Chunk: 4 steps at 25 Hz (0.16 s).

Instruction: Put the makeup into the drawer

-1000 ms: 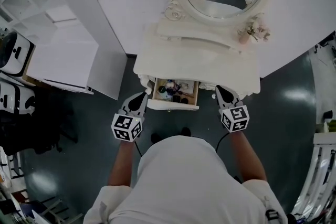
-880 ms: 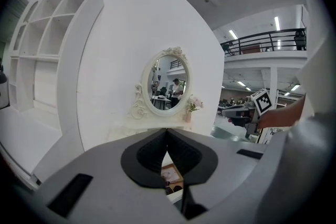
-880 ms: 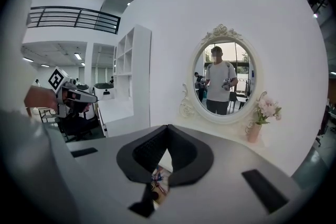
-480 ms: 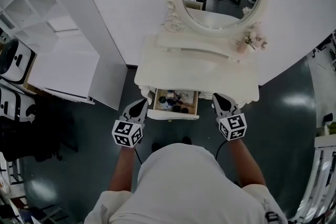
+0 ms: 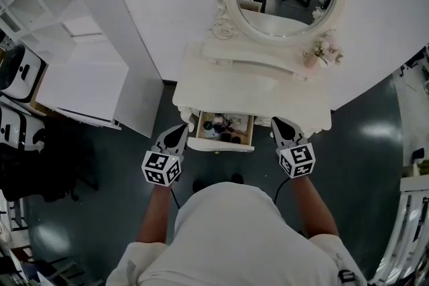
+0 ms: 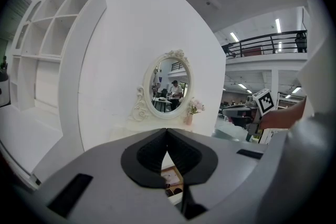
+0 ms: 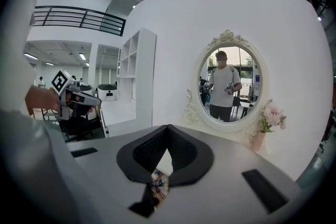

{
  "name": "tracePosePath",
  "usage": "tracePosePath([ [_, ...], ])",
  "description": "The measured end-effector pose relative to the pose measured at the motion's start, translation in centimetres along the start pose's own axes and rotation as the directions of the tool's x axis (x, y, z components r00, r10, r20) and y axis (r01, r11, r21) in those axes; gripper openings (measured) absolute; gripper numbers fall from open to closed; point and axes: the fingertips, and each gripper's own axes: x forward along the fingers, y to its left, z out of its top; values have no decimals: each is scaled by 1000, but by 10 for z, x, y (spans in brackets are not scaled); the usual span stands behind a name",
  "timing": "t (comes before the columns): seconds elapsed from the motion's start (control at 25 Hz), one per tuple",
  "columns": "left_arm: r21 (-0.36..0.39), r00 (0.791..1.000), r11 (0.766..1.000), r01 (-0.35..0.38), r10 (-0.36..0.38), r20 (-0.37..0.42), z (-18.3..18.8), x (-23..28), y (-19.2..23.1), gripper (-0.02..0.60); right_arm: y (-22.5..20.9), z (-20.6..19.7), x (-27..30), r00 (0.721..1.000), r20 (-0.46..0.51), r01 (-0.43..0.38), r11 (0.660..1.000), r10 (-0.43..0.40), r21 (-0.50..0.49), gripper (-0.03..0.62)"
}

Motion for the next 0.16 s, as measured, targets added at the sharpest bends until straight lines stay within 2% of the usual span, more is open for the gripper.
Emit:
tracePosePath([
  [0.16, 0, 1000, 1000, -4, 4, 3, 0, -2, 2, 17, 2, 1, 0, 1000, 7, -3, 1000, 3, 2, 28],
])
